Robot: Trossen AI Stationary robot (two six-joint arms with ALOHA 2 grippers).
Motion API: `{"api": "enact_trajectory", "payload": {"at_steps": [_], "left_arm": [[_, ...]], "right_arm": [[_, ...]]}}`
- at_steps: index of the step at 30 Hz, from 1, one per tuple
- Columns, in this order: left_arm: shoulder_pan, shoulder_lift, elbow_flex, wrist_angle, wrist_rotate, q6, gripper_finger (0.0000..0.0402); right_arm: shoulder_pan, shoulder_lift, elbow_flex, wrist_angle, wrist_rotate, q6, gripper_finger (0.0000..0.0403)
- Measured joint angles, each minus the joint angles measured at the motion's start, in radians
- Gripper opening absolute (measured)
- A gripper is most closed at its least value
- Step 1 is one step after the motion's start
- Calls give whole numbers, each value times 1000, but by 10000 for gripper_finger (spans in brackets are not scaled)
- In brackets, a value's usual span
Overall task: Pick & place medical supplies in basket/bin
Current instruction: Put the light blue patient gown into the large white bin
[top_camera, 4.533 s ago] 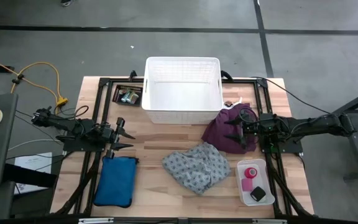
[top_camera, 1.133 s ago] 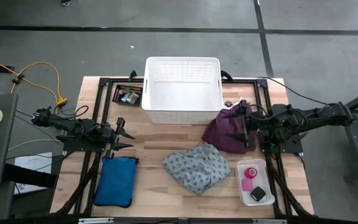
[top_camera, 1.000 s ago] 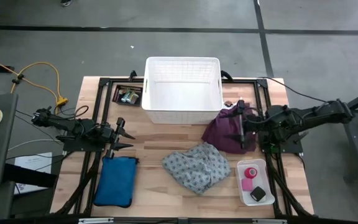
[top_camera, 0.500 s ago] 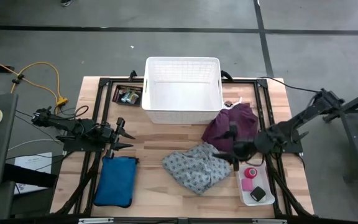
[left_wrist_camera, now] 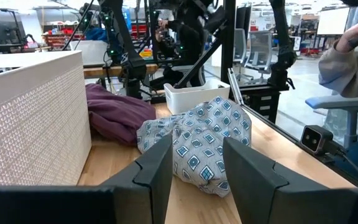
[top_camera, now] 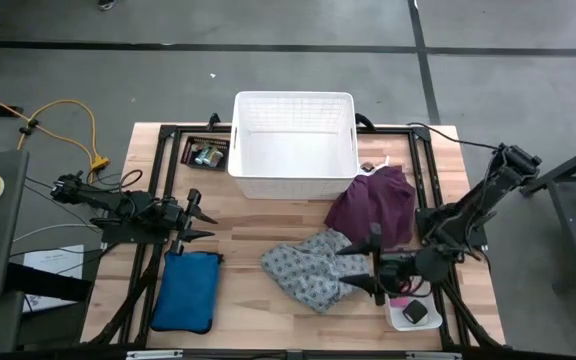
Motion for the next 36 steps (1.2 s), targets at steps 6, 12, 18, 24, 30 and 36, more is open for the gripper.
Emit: {"api": "enact_trajectory", "payload": {"at_steps": [6, 12, 18, 24, 30, 36], "left_arm": [[0, 0, 0, 2, 0, 0, 135], [0, 0, 0, 2, 0, 0, 135], [0, 0, 0, 2, 0, 0, 135], [0, 0, 0, 3, 0, 0, 135], [0, 0, 0, 4, 0, 0, 135], [0, 0, 0, 8, 0, 0, 135]], "right_arm": [[34, 80, 169, -218, -6, 3, 309], [36, 168, 244, -385, -88, 76, 309], [45, 245, 244, -428, -124, 210, 309], [54, 336, 244, -468, -191, 283, 309], [66, 415, 244, -475, -228, 293, 309], [54, 437, 244, -499, -232, 294, 309]]}}
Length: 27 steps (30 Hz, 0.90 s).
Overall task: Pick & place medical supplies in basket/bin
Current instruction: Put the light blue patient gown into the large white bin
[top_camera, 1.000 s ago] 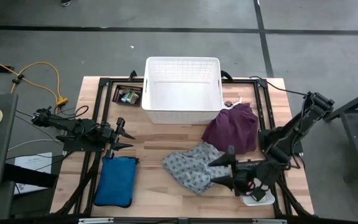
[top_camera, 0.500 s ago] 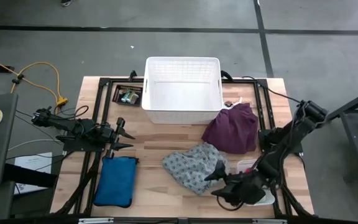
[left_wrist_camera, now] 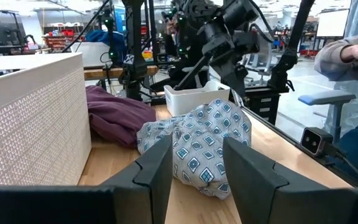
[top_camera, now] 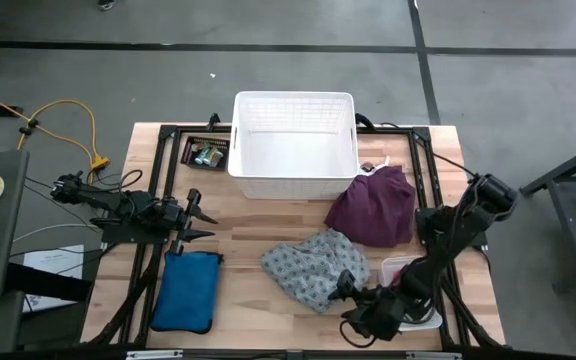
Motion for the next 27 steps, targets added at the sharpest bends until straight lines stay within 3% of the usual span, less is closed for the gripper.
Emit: {"api": "enact_trajectory", "payload": {"at_steps": [6, 13, 27], "left_arm": [[0, 0, 0, 0, 0, 0, 135], [0, 0, 0, 4, 0, 0, 135], [0, 0, 0, 6, 0, 0, 135]], "right_arm": [[-32, 39, -1, -37, -19, -3, 309], [-75, 108, -2, -55, -111, -10, 309], [-116, 209, -3, -94, -81, -6, 309]]}}
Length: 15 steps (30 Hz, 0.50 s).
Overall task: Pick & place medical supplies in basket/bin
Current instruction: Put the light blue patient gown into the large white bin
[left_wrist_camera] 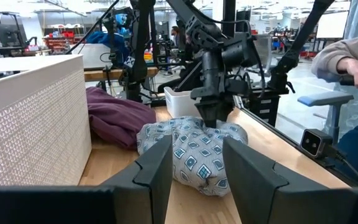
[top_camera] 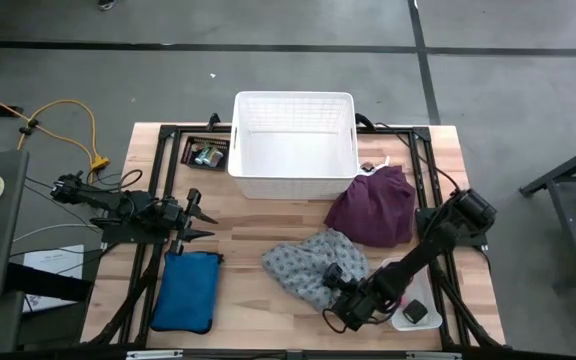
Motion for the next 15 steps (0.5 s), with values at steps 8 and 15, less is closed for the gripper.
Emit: {"api": "enact_trajectory", "payload": {"at_steps": [8, 15], "left_arm": [[0, 0, 0, 0, 0, 0, 135], [0, 0, 0, 0, 0, 0, 135]], "right_arm": [[2, 20, 1, 0, 52, 2, 300], [0, 23, 0, 1, 107, 4, 228]]}}
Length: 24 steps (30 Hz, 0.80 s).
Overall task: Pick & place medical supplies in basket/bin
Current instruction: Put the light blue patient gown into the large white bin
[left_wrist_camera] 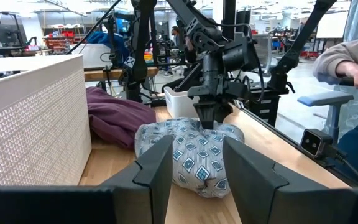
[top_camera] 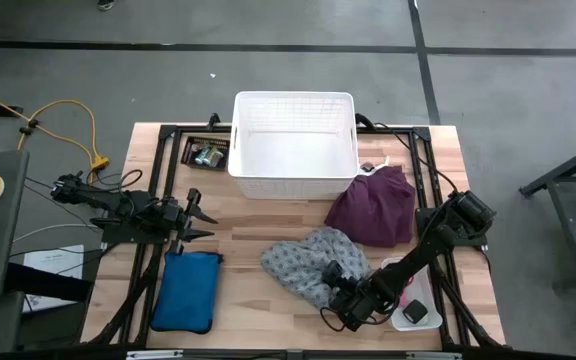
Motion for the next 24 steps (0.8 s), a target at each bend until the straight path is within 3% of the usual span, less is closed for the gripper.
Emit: {"api": "enact_trajectory", "payload": {"at_steps": [18, 24], "left_arm": [[0, 0, 0, 0, 0, 0, 135], [0, 0, 0, 0, 0, 0, 135]], "right_arm": [[-2, 0, 0, 5, 32, 2, 28], [-2, 0, 0, 10, 31, 1, 17]]}}
